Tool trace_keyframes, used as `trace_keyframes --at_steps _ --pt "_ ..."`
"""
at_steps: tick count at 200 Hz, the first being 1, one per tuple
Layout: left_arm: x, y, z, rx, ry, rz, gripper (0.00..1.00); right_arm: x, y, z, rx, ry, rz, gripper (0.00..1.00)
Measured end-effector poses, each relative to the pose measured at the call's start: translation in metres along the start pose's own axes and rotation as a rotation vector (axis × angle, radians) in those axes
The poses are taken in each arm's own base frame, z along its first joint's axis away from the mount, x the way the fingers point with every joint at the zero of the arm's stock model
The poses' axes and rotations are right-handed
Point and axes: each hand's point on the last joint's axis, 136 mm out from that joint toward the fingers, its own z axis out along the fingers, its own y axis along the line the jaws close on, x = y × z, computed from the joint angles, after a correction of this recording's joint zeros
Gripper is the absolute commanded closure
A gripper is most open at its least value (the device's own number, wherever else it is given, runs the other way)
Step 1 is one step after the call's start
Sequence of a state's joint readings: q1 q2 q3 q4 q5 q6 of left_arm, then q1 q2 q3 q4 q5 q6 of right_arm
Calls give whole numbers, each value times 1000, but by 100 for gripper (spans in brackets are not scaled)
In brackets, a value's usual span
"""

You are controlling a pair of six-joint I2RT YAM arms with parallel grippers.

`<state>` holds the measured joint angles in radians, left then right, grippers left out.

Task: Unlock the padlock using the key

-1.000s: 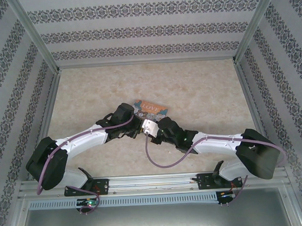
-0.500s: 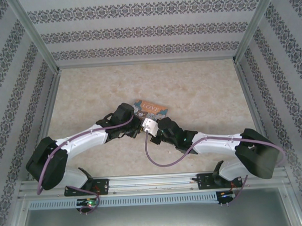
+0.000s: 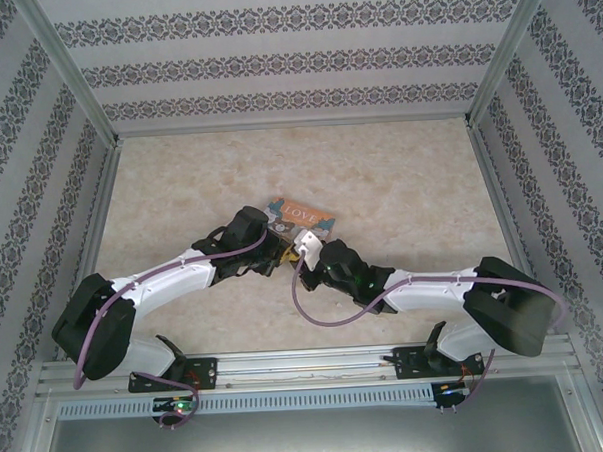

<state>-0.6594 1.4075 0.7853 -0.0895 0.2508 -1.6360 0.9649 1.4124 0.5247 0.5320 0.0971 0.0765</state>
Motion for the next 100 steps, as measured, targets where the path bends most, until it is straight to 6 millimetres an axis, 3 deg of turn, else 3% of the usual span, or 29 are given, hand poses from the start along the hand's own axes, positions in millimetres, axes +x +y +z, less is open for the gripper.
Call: trace_keyframes --at_steps 40,100 --pt "-3 6 4 -17 -14 -3 100 6 0 5 1 -14 130 100" --pt "-5 18 13 -29 -20 -8 100 20 0 10 10 -12 188 100"
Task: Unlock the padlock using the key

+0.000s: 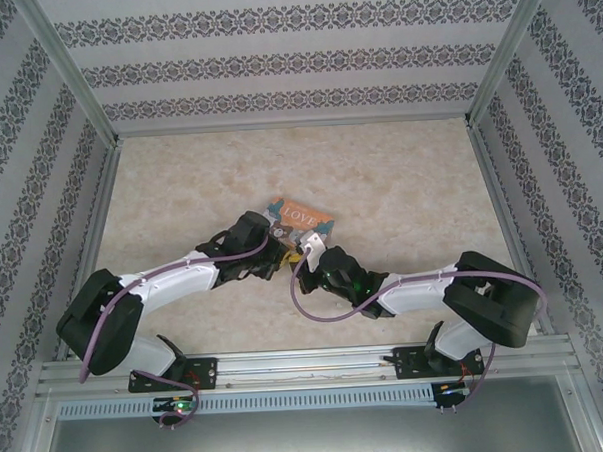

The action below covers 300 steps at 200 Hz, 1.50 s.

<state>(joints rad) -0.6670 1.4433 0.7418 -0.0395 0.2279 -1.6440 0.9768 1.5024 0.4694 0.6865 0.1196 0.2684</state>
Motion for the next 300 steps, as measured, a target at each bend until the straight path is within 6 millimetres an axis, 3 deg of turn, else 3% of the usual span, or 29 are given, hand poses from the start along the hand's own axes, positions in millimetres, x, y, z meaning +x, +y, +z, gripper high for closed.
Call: trace_keyframes --at_steps 34,83,108,151,198,300 --pt "0 13 7 -23 1 -5 100 14 1 3 0 14 28 100" --pt "0 16 10 -25 -5 2 80 21 -1 3 5 0 64 100" --pt "-3 15 5 -22 -29 23 70 35 -10 -1 41 27 82 100" --pt "-11 6 -18 2 -93 112 59 46 -19 -8 74 41 135 100" --pt "-25 -14 -53 35 -207 276 56 52 -27 -30 91 21 226 100" --pt "-28 -49 -109 162 -346 653 46 40 -42 -65 72 -13 565 100"
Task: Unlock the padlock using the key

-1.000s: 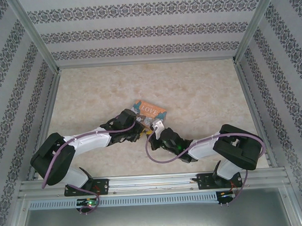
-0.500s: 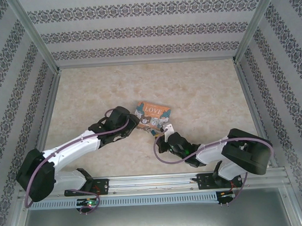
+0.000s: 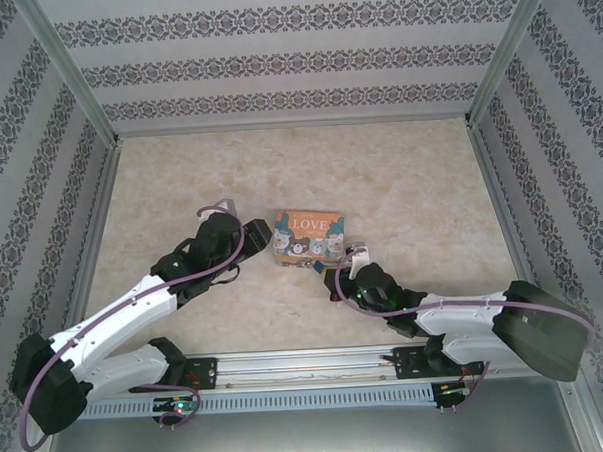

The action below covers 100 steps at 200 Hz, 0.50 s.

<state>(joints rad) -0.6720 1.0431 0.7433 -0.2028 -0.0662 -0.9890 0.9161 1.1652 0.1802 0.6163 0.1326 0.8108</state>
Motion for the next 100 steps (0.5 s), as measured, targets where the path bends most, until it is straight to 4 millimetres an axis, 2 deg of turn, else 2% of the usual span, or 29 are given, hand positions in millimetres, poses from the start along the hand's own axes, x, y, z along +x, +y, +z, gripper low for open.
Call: trace_keyframes --at_steps 48,100 --pt "-10 -1 -8 7 -43 47 46 4 -18 -10 28 17 165 100" --pt "-13 0 -8 4 -49 60 46 12 -23 -11 44 62 237 100"
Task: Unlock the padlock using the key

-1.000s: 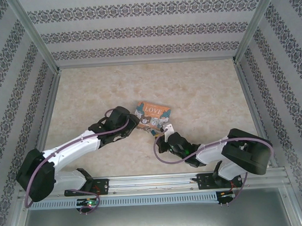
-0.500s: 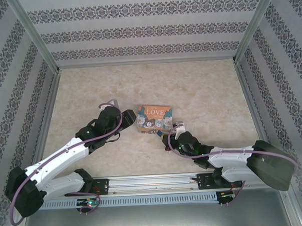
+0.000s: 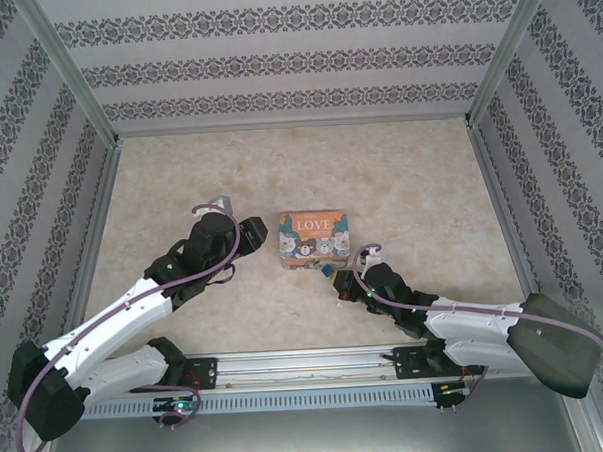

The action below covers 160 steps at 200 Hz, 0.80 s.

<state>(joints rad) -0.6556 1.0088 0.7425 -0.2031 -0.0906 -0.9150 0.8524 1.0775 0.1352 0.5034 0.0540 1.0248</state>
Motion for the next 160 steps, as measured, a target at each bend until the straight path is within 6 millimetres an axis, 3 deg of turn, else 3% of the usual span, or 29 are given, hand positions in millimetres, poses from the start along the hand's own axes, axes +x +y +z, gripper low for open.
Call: trace_keyframes --at_steps 89,160 --pt "-4 4 1 -10 -7 2 46 12 -21 7 68 63 37 100" --pt "-5 13 3 -29 -8 -2 44 13 -24 11 83 103 30 73"
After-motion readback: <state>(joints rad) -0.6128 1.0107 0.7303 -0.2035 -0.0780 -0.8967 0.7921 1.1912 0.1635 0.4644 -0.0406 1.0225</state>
